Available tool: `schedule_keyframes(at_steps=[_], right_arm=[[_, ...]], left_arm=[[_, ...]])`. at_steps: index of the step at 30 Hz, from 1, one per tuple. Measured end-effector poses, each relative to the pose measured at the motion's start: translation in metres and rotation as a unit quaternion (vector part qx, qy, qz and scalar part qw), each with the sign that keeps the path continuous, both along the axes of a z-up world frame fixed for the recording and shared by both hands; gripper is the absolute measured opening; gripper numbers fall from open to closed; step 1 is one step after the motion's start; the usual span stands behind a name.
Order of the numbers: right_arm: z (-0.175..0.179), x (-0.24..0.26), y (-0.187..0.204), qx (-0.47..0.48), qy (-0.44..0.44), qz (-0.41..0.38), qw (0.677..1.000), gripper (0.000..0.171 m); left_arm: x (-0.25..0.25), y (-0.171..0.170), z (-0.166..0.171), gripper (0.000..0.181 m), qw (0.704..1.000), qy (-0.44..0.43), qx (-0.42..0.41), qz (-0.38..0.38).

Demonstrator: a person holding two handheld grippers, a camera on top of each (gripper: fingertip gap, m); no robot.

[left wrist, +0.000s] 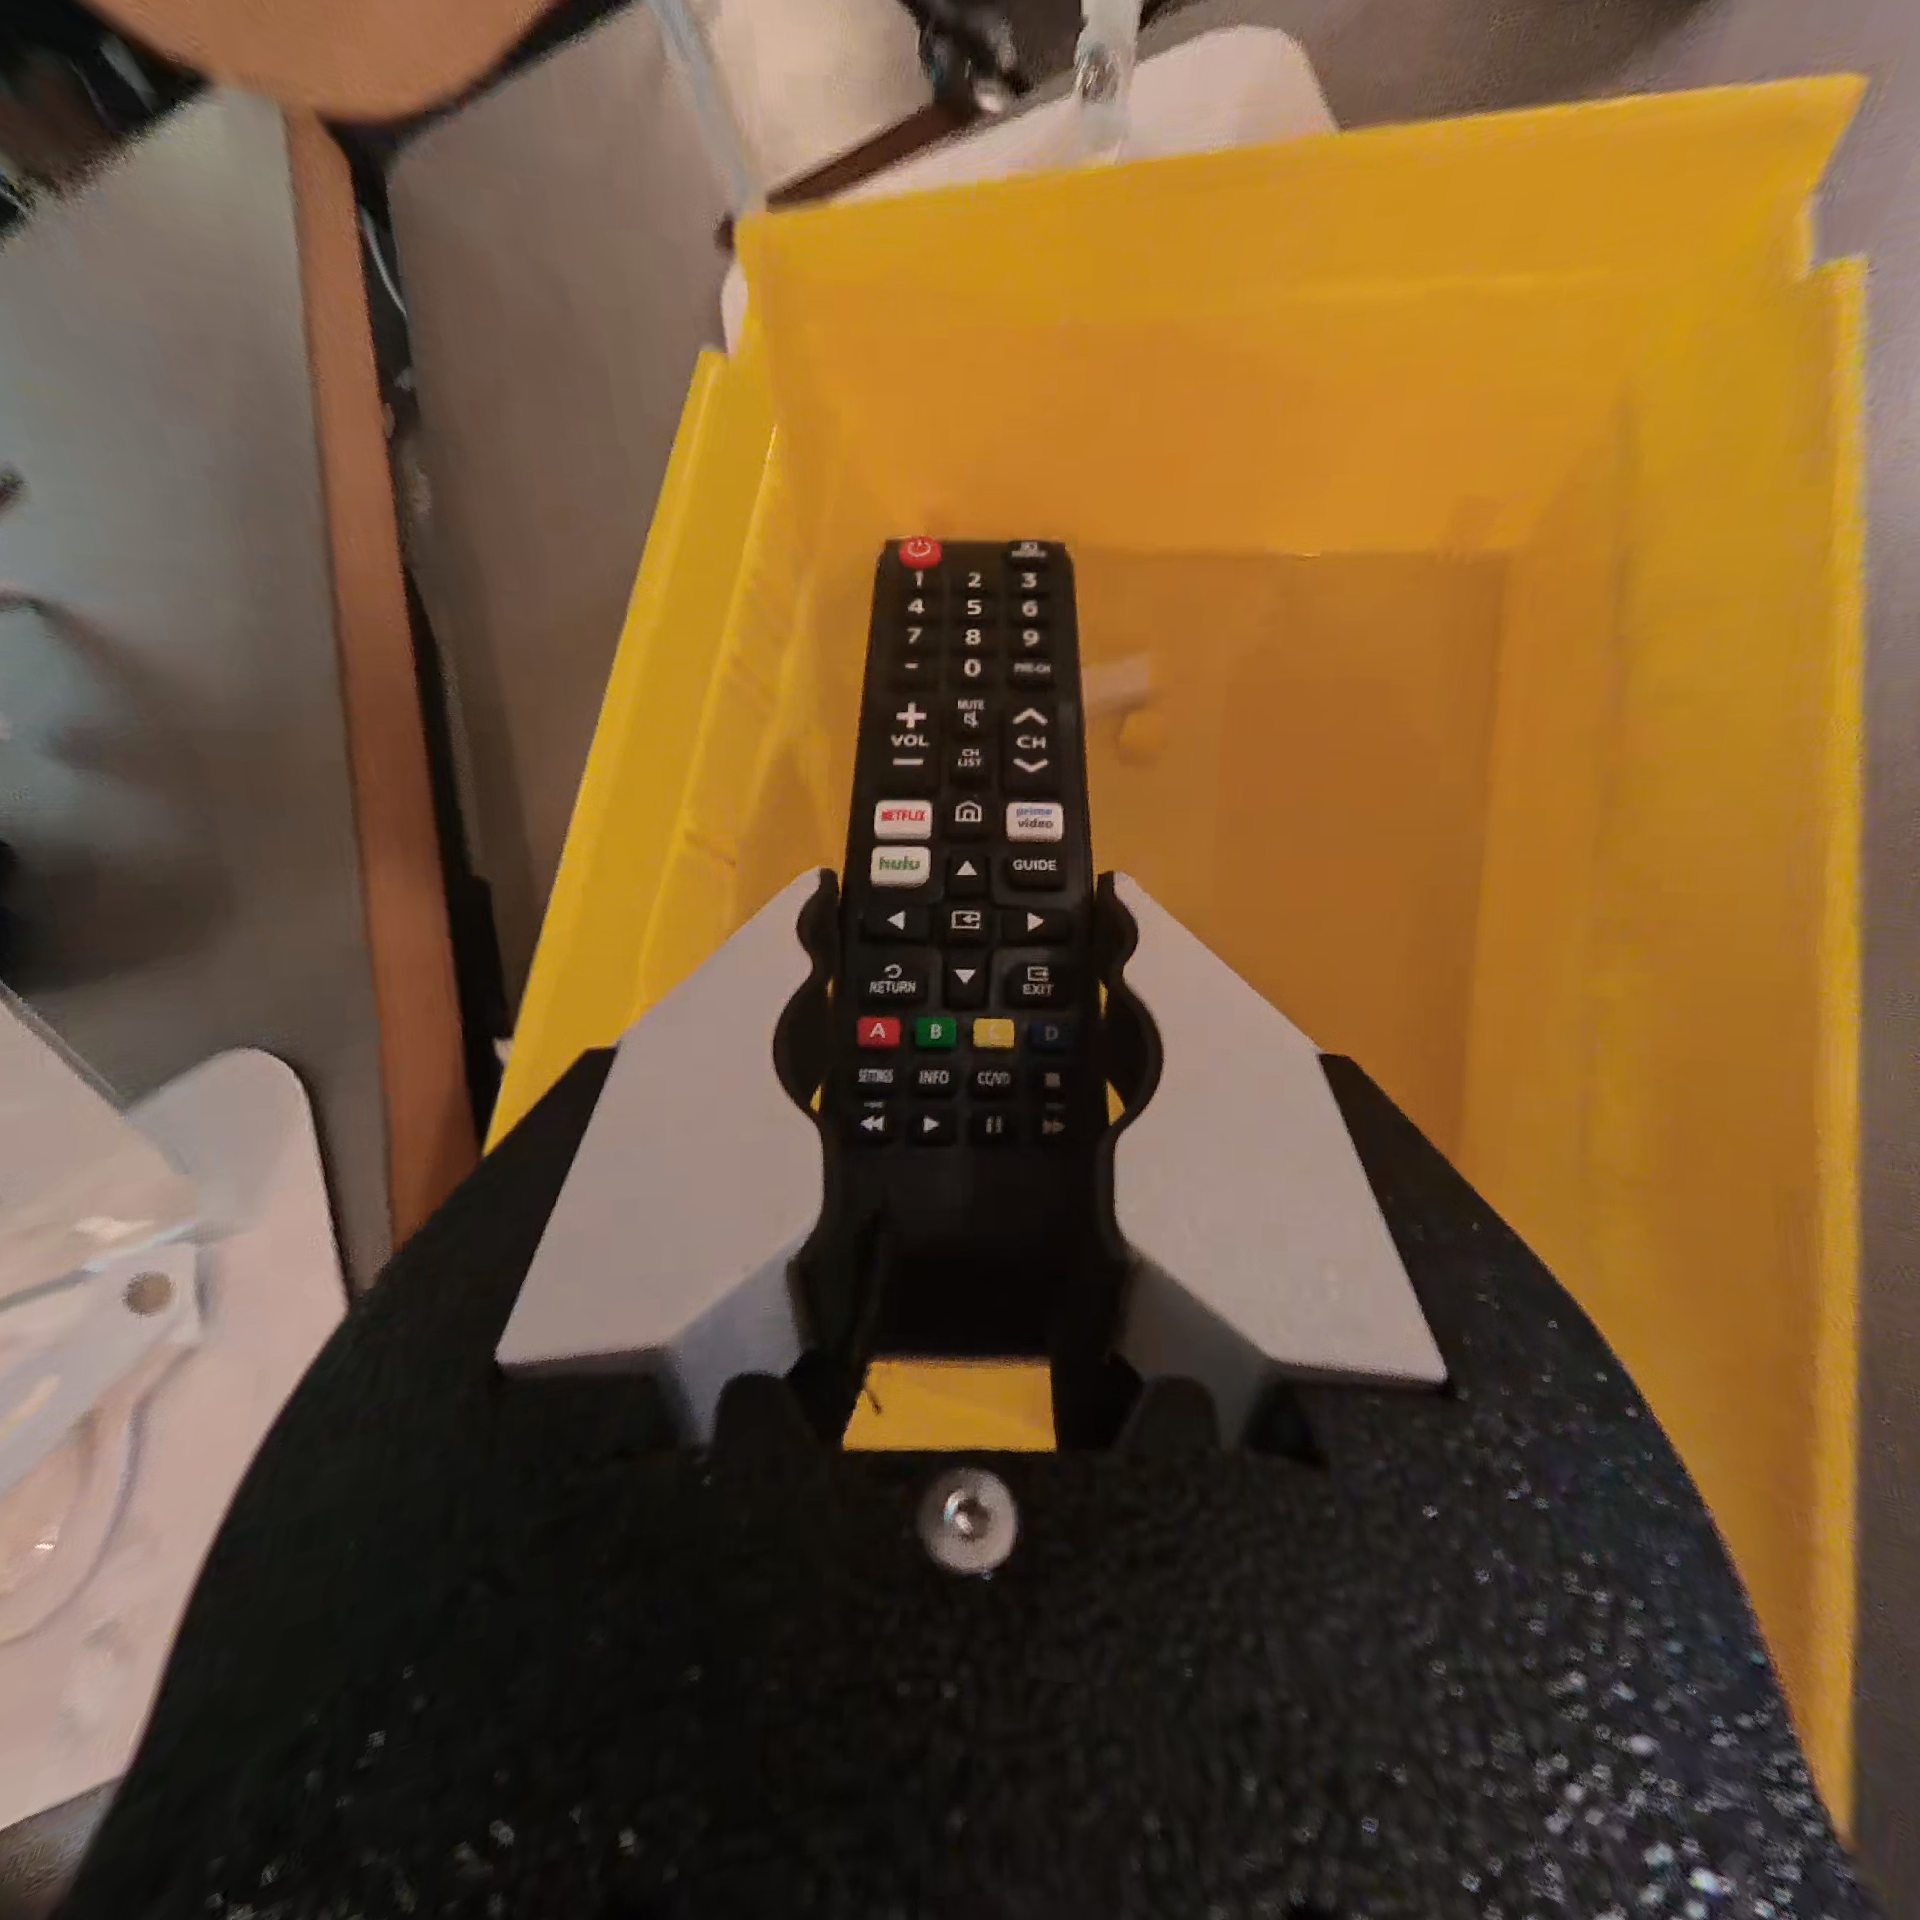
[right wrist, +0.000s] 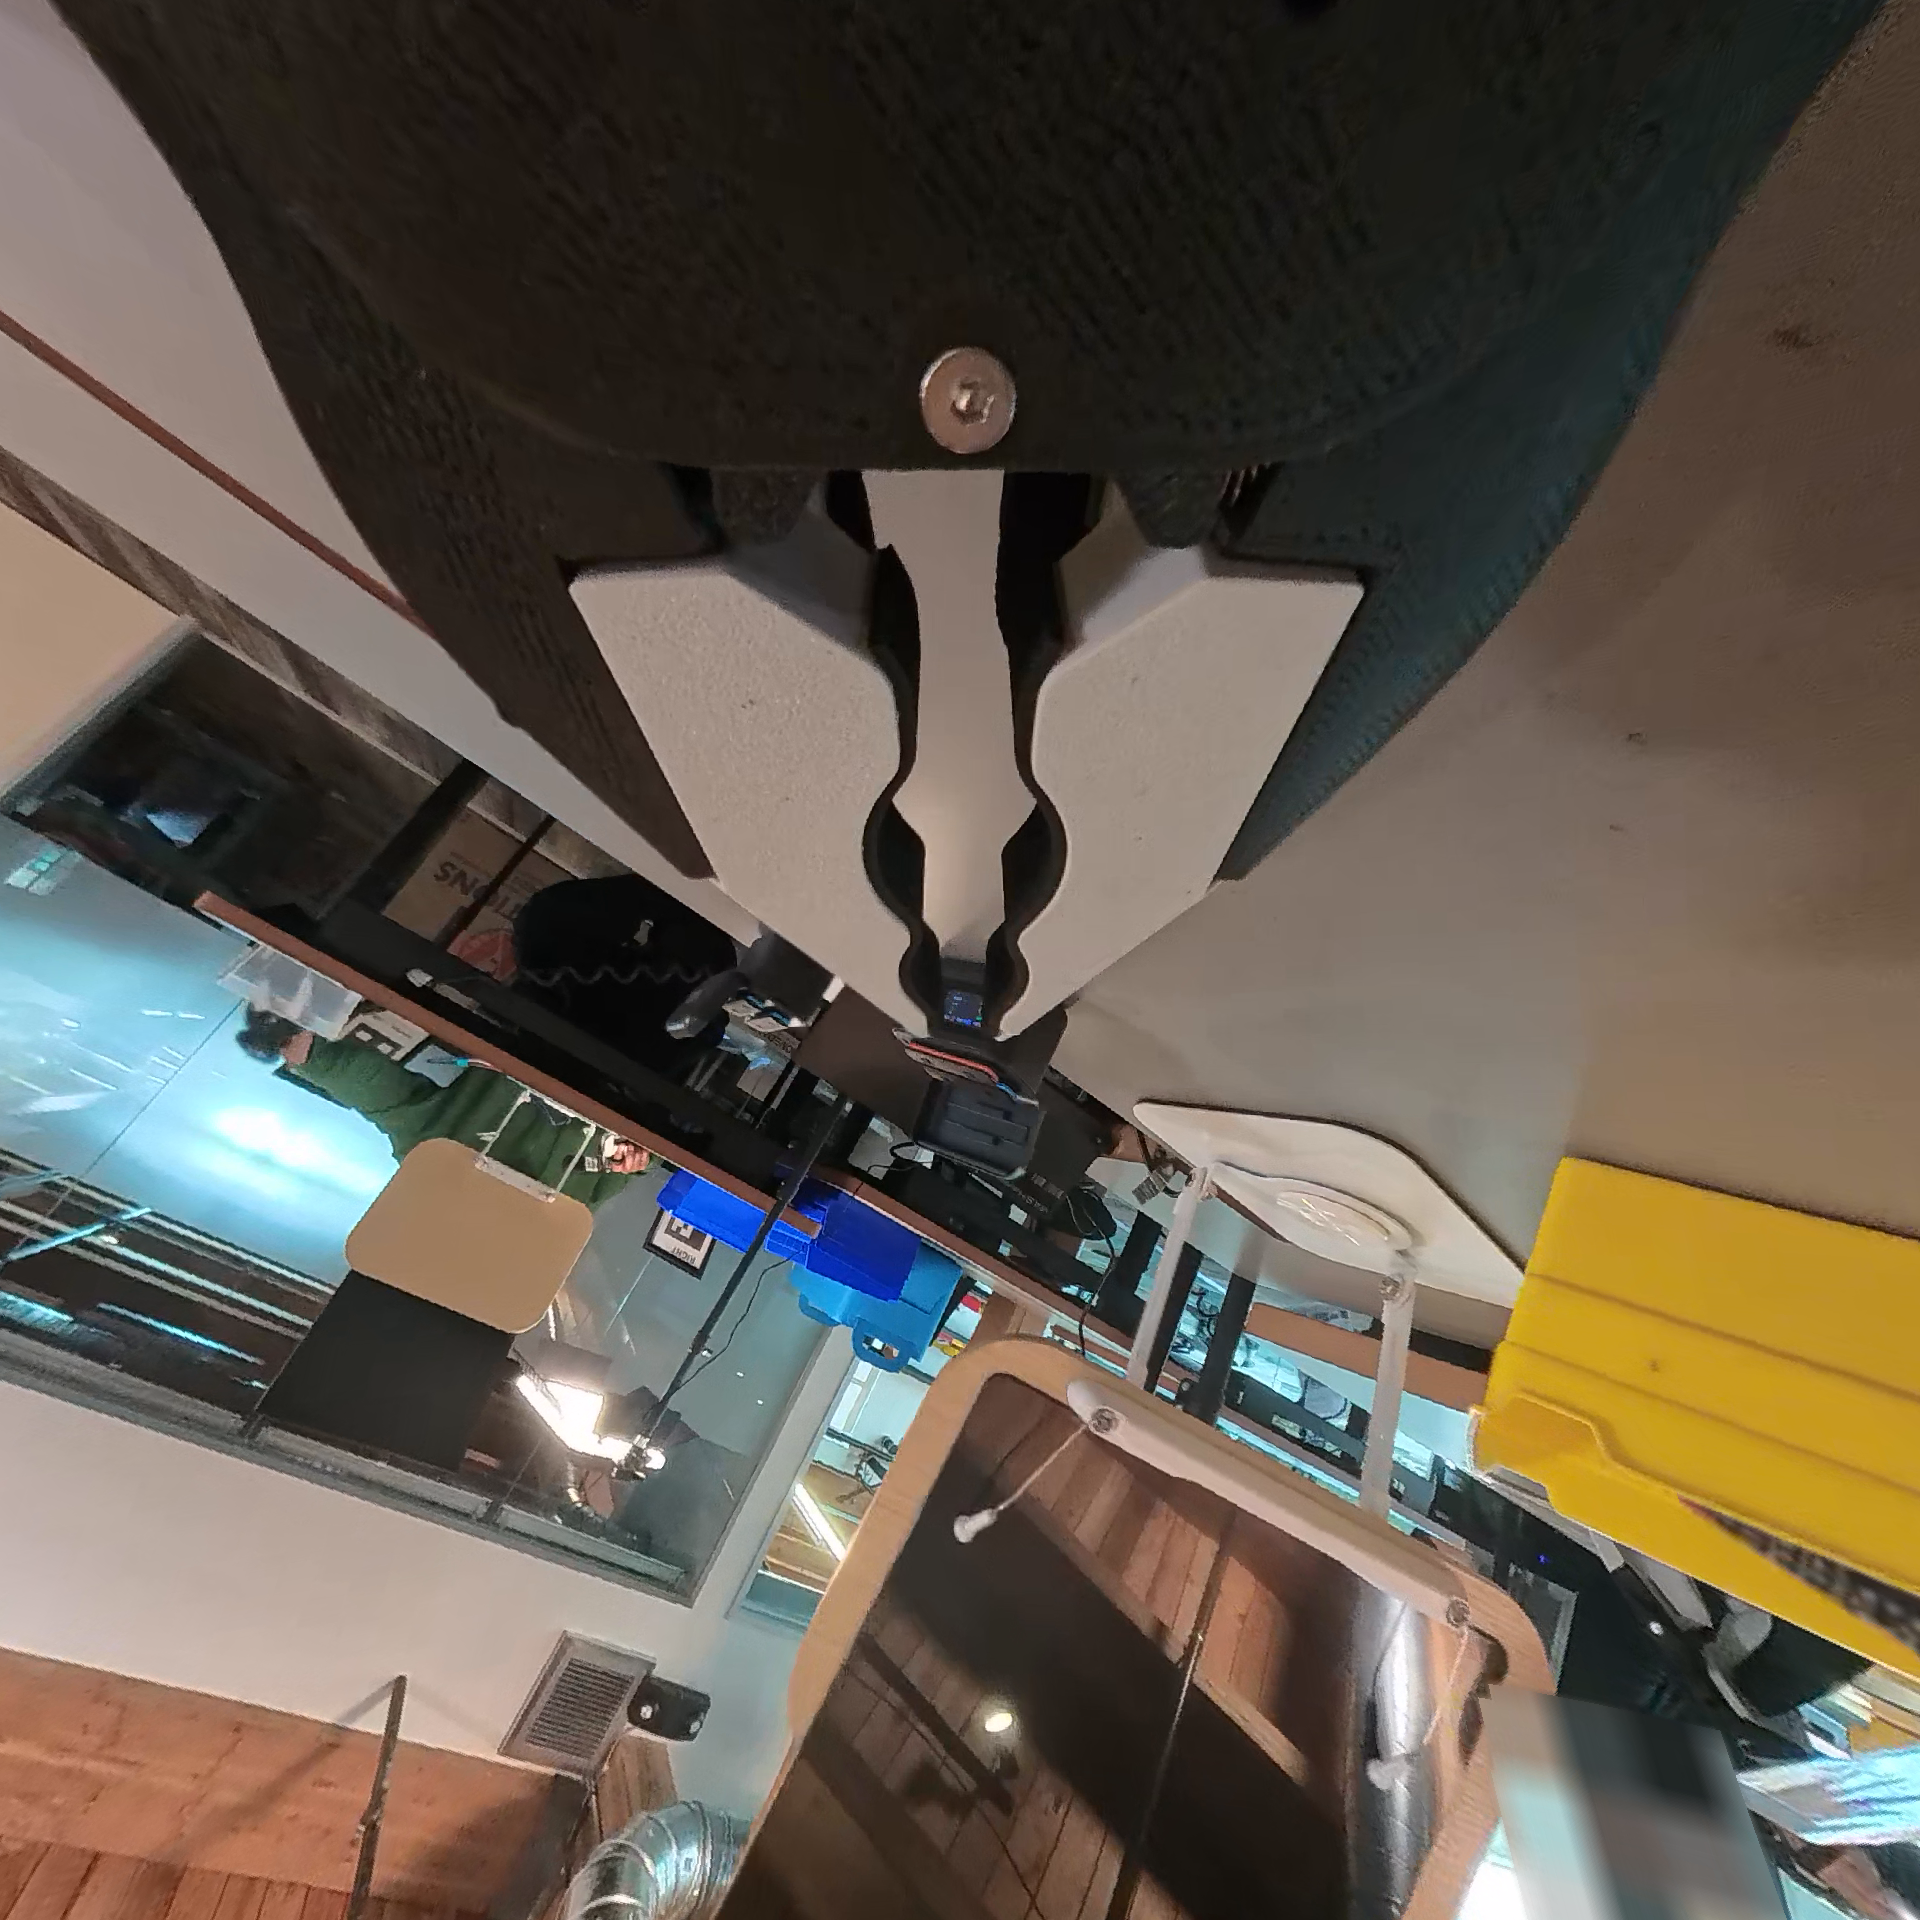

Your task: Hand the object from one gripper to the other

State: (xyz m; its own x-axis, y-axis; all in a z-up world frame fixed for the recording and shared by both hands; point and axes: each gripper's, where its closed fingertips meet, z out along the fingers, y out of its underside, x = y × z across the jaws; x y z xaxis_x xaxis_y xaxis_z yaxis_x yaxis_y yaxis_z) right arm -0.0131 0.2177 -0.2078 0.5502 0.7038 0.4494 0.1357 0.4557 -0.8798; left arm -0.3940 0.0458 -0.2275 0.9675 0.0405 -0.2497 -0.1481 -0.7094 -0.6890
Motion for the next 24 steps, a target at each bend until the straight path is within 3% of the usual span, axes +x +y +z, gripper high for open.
schedule_keyframes(at_steps=[1,7,12,14,18,21,23,24], right_arm=[[0.0,0.0,-0.001,0.003,-0.003,0.0,1.0,0.006],[0.013,-0.003,-0.015,0.071,-0.017,-0.001,0.997,0.013],[0.043,-0.019,-0.057,0.272,-0.075,-0.041,0.958,0.084],[0.049,-0.031,-0.076,0.351,-0.108,-0.06,0.928,0.096],[0.033,-0.043,-0.081,0.409,-0.186,-0.084,0.889,0.095],[0.022,-0.036,-0.068,0.433,-0.223,-0.113,0.866,0.066],[0.02,-0.03,-0.058,0.434,-0.23,-0.132,0.861,0.024],[0.02,-0.027,-0.053,0.429,-0.231,-0.137,0.863,0.023]], left_arm=[[0.004,0.002,0.005,0.047,1.0,0.02,0.008,-0.006],[0.075,0.026,0.048,0.047,0.989,0.053,0.093,-0.104],[0.195,0.059,0.065,0.047,0.96,0.017,0.112,-0.255],[0.243,0.068,0.055,0.047,0.943,-0.006,0.09,-0.321],[0.312,0.081,0.031,0.047,0.909,-0.024,0.06,-0.411],[0.337,0.089,0.031,0.047,0.896,-0.058,0.069,-0.435],[0.346,0.095,0.032,0.047,0.89,-0.081,0.076,-0.442],[0.349,0.099,0.032,0.047,0.89,-0.084,0.082,-0.441]])
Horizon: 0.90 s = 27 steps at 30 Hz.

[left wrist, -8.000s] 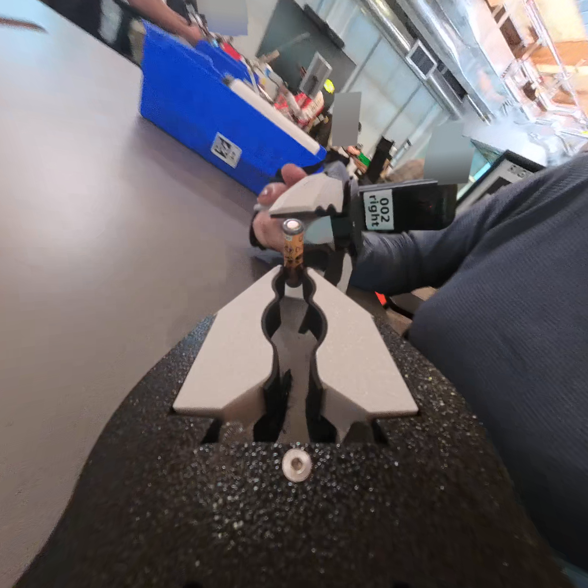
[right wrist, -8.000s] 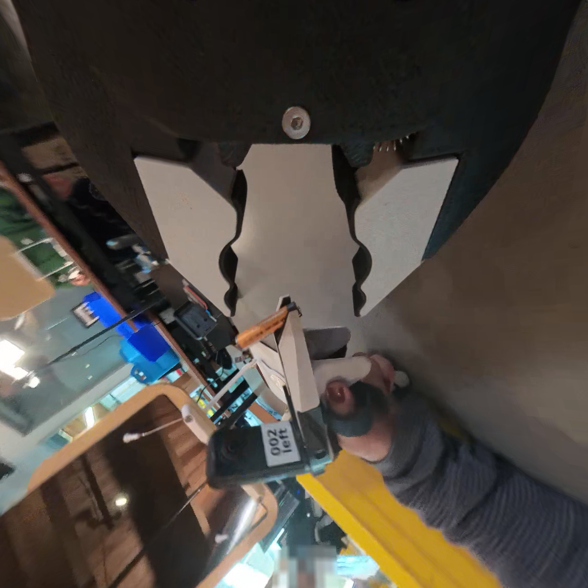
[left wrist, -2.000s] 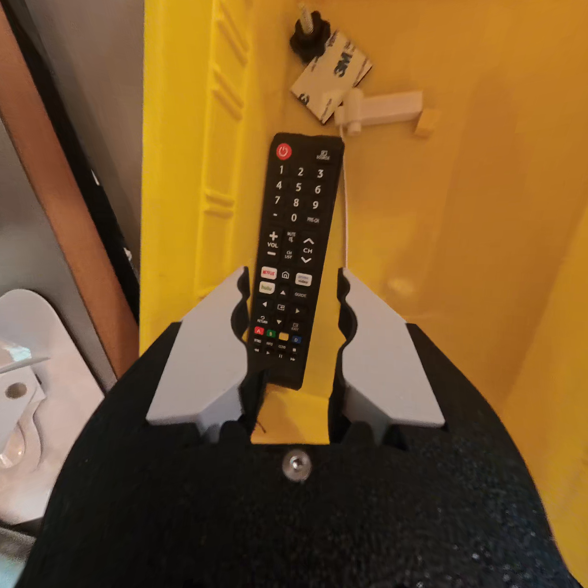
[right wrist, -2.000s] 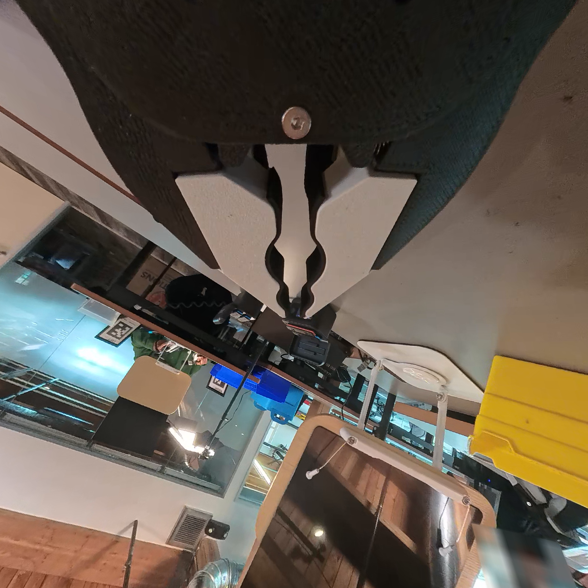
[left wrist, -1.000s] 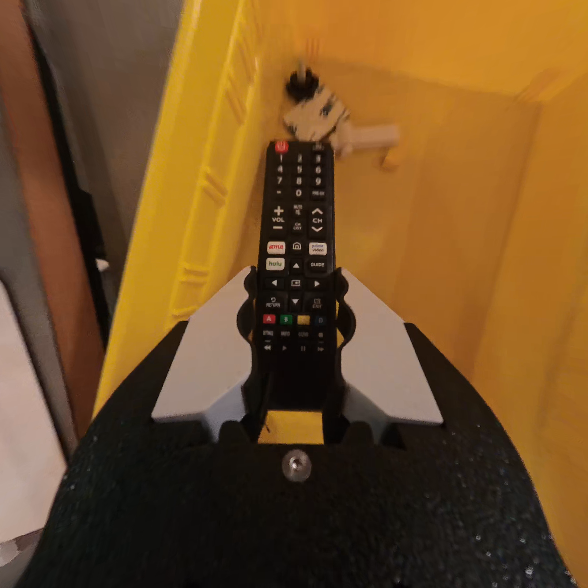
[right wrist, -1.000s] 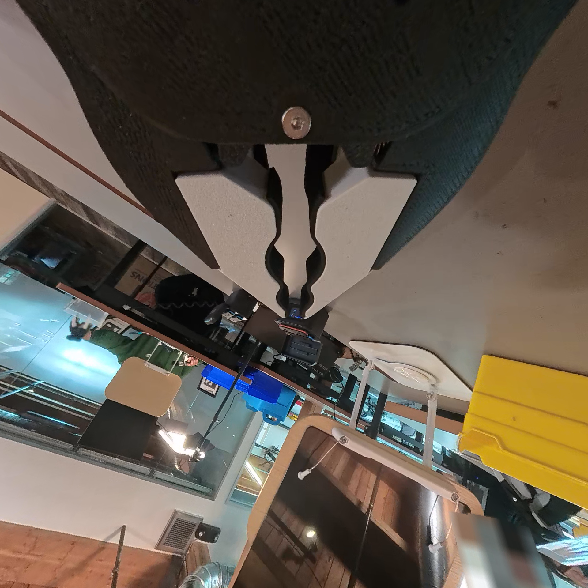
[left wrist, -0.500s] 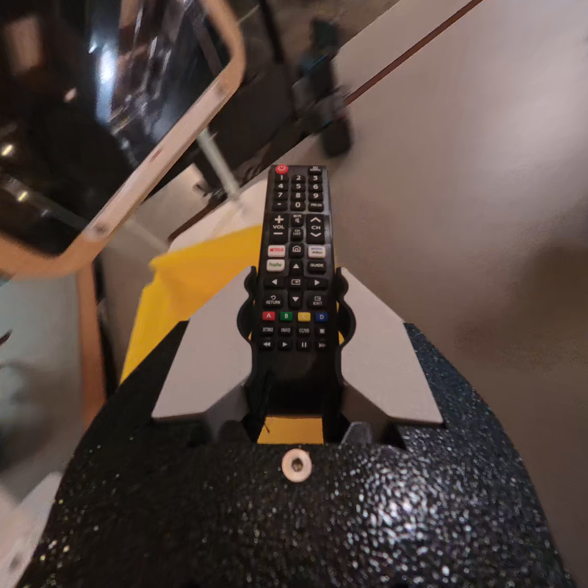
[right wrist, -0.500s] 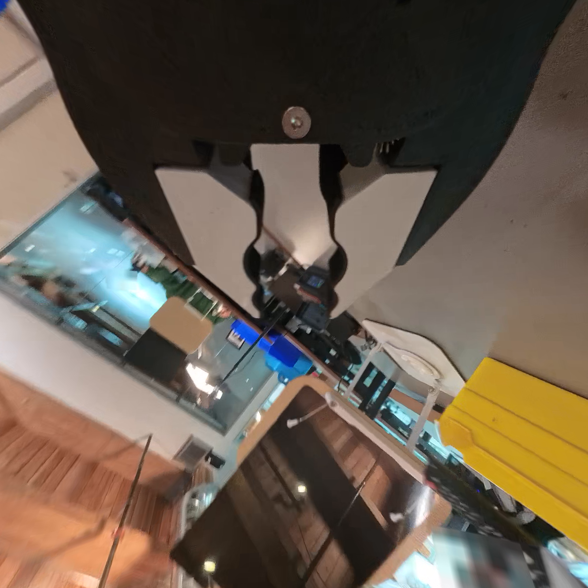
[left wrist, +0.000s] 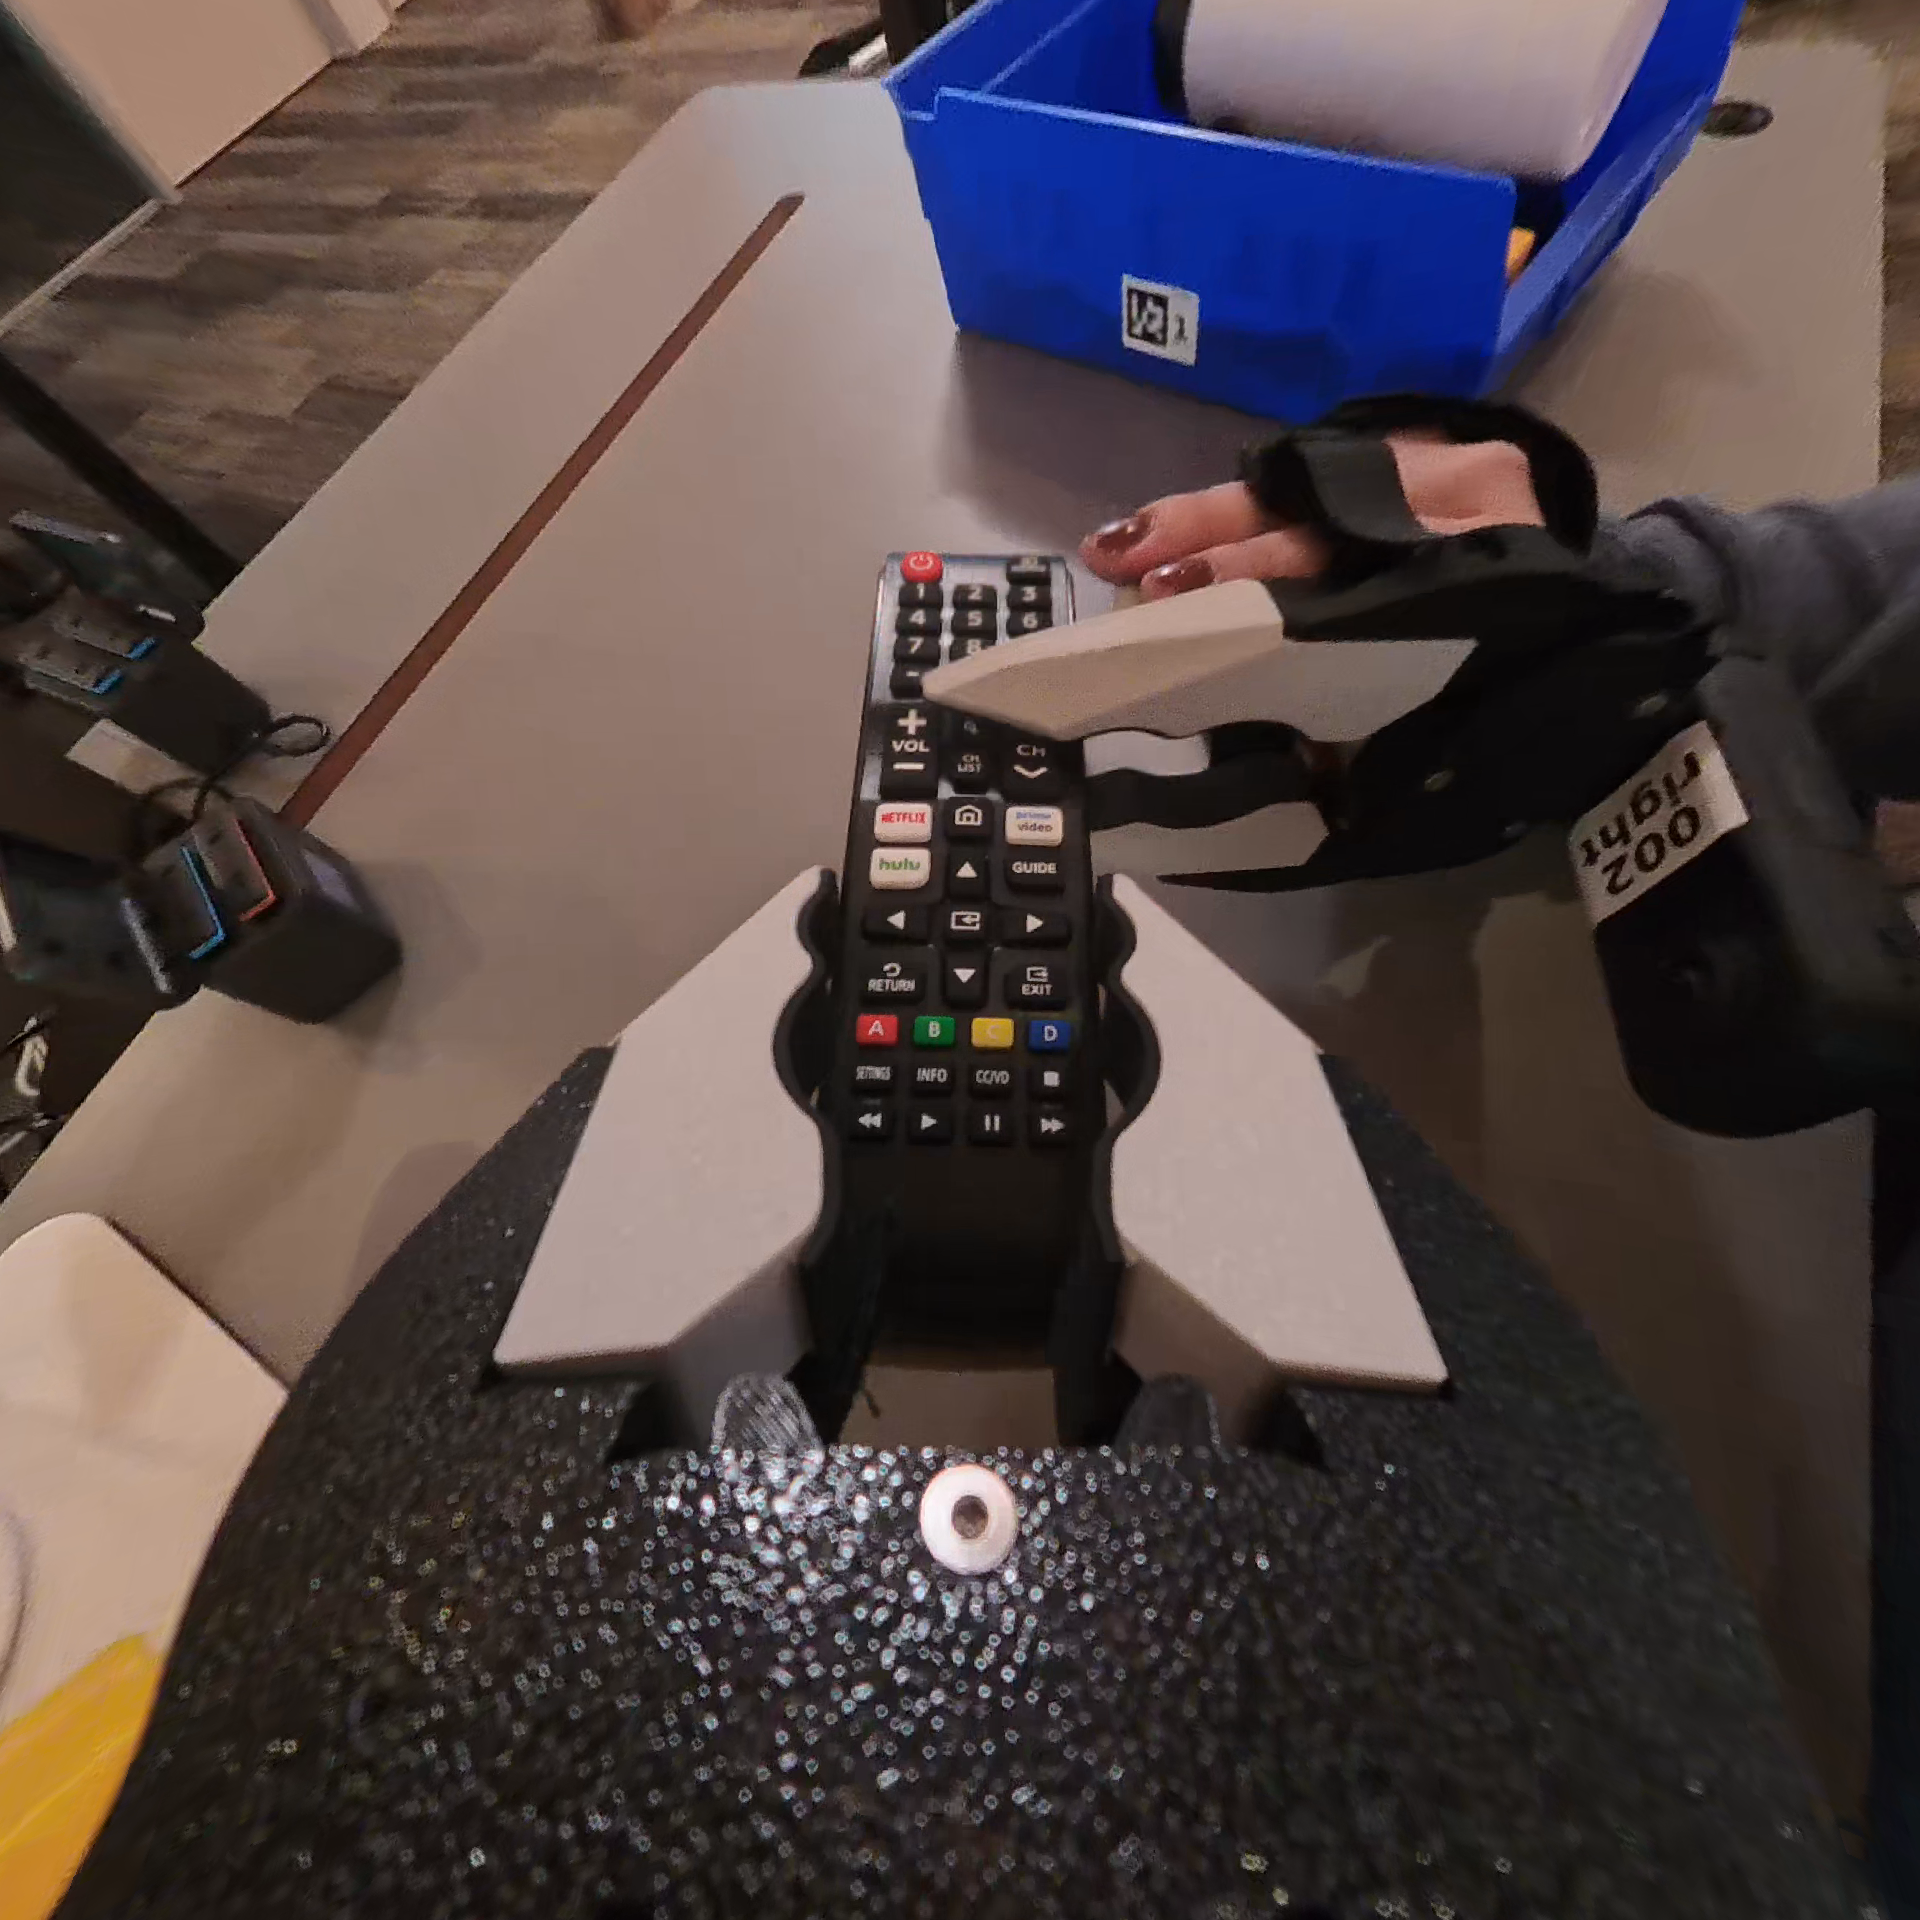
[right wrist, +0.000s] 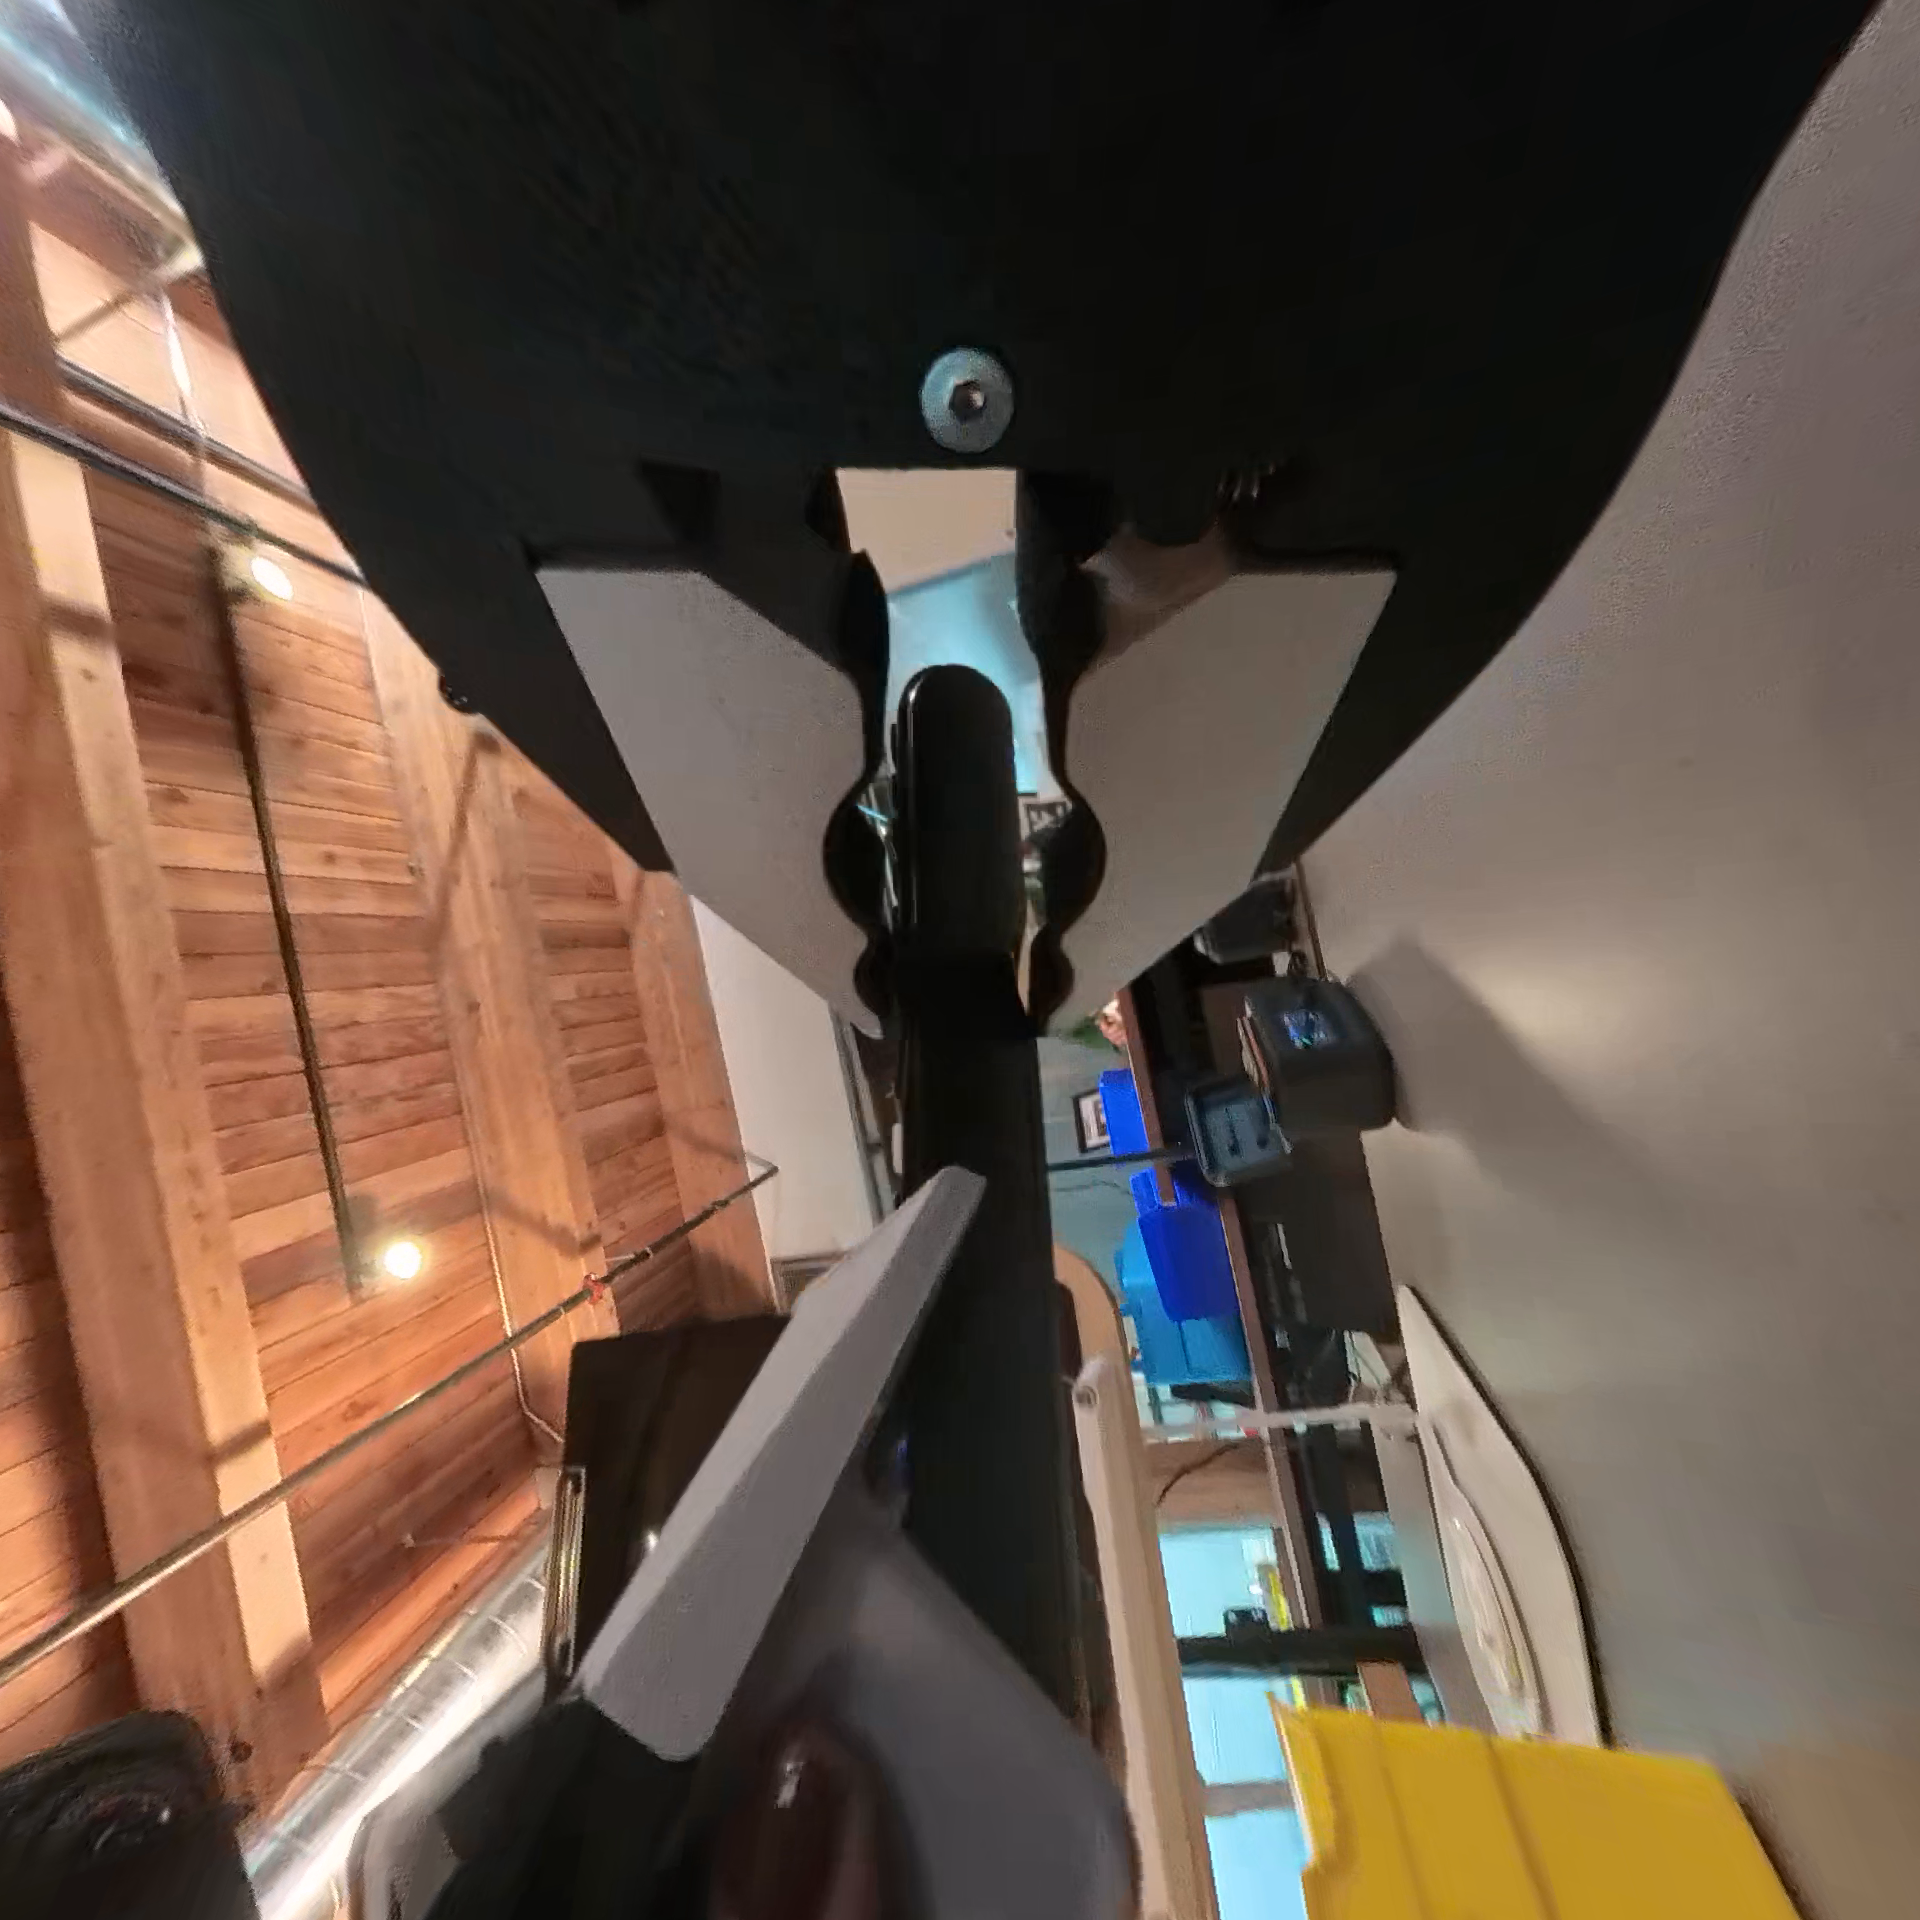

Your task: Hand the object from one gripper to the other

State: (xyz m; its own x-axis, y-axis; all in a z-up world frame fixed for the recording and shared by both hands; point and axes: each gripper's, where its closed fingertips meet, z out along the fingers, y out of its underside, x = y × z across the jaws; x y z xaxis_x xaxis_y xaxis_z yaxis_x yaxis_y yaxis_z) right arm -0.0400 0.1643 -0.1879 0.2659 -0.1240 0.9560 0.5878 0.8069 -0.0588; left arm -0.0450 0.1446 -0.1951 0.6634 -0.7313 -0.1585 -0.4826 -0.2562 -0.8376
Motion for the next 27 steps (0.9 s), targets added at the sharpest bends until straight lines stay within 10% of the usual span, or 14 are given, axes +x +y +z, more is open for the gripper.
schedule_keyframes(at_steps=[4,12,19,27], right_arm=[[-0.003,0.011,0.018,-0.05,0.015,-0.014,0.999,0.021],[-0.01,0.03,0.051,-0.136,0.09,-0.005,0.987,0.019],[-0.019,0.023,0.06,-0.013,0.018,-0.025,0.999,0.02],[-0.011,0.022,0.05,0.096,-0.021,-0.035,0.995,0.02]], left_arm=[[0.015,0.011,0.007,0.054,0.998,-0.045,0.038,-0.028],[-0.011,0.027,0.026,0.076,0.918,-0.039,0.394,-0.01],[0.009,0.039,-0.017,0.098,0.956,-0.261,0.13,-0.038],[0.014,0.03,-0.015,0.047,0.835,-0.515,-0.172,-0.083]])
